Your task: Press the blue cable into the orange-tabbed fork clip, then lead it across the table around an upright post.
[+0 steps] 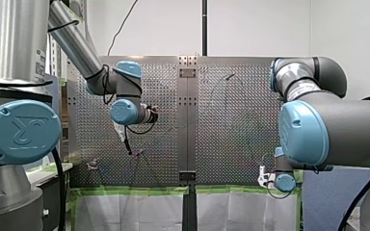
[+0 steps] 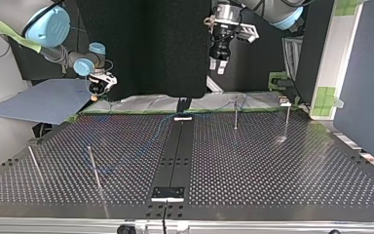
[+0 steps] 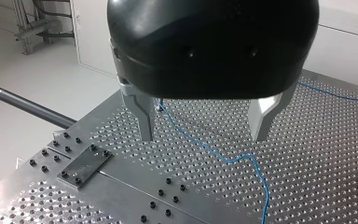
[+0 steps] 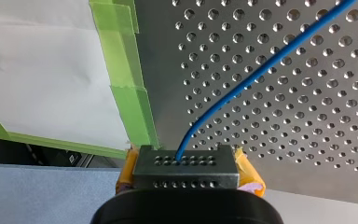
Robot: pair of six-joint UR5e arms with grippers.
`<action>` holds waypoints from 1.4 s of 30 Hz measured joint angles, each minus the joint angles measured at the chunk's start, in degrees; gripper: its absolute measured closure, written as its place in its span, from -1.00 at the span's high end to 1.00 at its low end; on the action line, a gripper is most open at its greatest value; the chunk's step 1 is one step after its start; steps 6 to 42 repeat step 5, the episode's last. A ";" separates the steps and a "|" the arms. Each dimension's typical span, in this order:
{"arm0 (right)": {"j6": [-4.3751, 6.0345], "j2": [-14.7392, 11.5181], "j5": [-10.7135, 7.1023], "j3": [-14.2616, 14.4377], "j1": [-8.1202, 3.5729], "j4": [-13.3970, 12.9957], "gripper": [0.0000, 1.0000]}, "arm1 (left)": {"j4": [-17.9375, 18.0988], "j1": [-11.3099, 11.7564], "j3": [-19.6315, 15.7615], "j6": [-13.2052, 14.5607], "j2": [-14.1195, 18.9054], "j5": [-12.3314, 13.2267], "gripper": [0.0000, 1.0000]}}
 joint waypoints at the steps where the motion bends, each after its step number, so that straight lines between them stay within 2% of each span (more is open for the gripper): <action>1: 0.00 0.00 0.00 0.00 0.00 0.00 -1.00 | 0.00 0.00 0.00 0.00 0.00 0.00 1.00; 42: 0.00 0.00 0.00 0.00 0.00 0.00 -1.00 | 0.00 0.00 0.00 0.00 0.00 0.00 1.00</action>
